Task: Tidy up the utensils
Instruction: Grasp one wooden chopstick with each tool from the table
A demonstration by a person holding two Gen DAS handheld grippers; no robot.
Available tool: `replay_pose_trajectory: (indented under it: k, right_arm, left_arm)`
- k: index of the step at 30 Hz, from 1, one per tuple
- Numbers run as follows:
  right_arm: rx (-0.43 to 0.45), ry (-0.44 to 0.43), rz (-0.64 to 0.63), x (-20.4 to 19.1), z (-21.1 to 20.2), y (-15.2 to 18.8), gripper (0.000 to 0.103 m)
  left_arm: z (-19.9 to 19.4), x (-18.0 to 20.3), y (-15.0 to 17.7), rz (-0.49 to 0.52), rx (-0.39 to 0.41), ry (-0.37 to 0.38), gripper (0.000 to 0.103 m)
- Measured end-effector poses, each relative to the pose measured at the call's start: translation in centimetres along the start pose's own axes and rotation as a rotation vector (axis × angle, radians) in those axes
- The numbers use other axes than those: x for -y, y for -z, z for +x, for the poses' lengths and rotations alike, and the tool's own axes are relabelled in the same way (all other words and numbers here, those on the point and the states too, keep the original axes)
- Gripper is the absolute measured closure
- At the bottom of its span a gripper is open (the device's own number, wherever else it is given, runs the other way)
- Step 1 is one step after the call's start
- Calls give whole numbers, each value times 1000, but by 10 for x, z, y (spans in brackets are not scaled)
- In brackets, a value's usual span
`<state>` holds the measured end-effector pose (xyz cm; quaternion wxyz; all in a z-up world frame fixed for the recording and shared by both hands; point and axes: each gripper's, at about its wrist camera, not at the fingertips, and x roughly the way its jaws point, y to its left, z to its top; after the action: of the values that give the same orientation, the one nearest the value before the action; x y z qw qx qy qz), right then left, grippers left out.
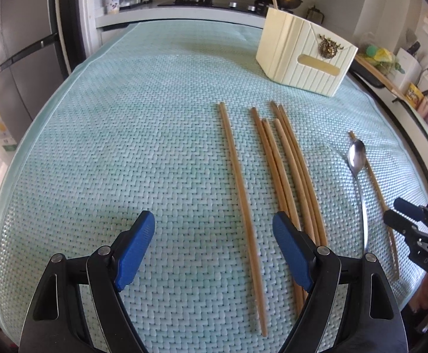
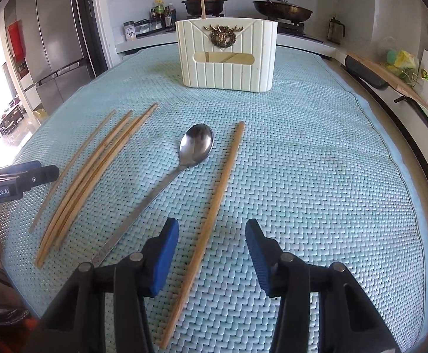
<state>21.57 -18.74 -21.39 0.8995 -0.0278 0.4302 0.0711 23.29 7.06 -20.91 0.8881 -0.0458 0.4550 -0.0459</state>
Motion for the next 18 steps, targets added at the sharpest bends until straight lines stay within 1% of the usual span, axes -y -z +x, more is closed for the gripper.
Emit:
replay_pose_trajectory:
  k: [2, 4, 8, 12, 14, 18]
  right_arm:
    - [-15, 7, -3, 0, 6, -1, 58]
    - [-9, 28, -18, -1, 8, -3, 58]
    - [-2, 39, -22, 3, 16, -11, 58]
    - [1, 41, -17, 10, 29, -26, 59]
    - [-3, 37, -15, 16, 36, -36, 66]
    - [-15, 29, -22, 24, 49, -54, 73]
  left_arm:
    - [6, 0, -2, 3, -10, -13, 20]
    - [8, 2, -4, 22, -5, -38, 20]
    - [15, 6, -6, 63, -2, -80, 19]
    - [22, 6, -18, 71, -16, -78, 18]
    - [27, 6, -26, 76, -21, -77, 18]
    - [37, 5, -38, 82, -33, -68, 18]
